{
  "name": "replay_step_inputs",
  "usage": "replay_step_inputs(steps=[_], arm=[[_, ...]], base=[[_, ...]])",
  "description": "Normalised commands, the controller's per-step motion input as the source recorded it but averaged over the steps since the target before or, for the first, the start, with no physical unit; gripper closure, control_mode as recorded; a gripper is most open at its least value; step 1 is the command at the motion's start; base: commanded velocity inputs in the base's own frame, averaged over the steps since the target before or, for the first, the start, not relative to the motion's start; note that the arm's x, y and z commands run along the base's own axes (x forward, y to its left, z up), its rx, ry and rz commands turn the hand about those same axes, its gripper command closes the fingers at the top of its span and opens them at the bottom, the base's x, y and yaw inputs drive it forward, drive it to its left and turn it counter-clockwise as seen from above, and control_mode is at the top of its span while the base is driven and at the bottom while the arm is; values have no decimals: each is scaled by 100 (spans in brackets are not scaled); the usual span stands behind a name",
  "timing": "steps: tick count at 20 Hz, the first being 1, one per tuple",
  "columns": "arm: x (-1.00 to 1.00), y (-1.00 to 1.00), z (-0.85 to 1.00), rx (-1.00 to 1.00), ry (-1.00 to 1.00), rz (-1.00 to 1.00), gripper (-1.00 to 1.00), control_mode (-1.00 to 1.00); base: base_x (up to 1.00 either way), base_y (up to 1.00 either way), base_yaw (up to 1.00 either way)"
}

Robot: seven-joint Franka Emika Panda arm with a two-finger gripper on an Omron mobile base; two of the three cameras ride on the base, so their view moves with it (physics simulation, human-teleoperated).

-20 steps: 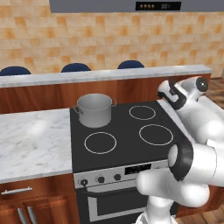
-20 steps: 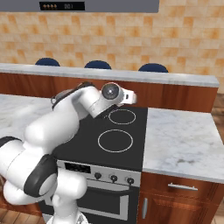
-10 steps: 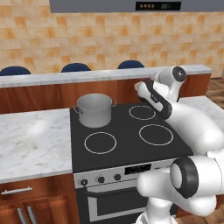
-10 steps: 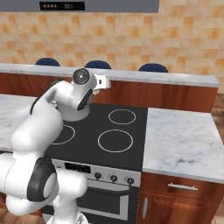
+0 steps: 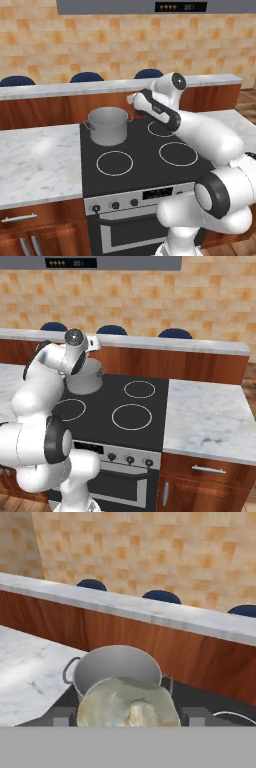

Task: Turn on the burner for the pot on the stove. Wait thirty seconds for the pot to heat up. Then add the garlic to the pot.

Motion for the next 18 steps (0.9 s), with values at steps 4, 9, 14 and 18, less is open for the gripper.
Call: replay_step_inputs(steps=[4,9,14,18], arm=[[55,96,-15,0,0,12,100,-100],[62,53,-26,-5,0,1,100,-100],[58,28,-21,-6,0,0,100,-100],[46,8,-20,-5,2,0,100,-100]], base=[[0,0,0],[0,0,0],[0,0,0],[0,0,0]])
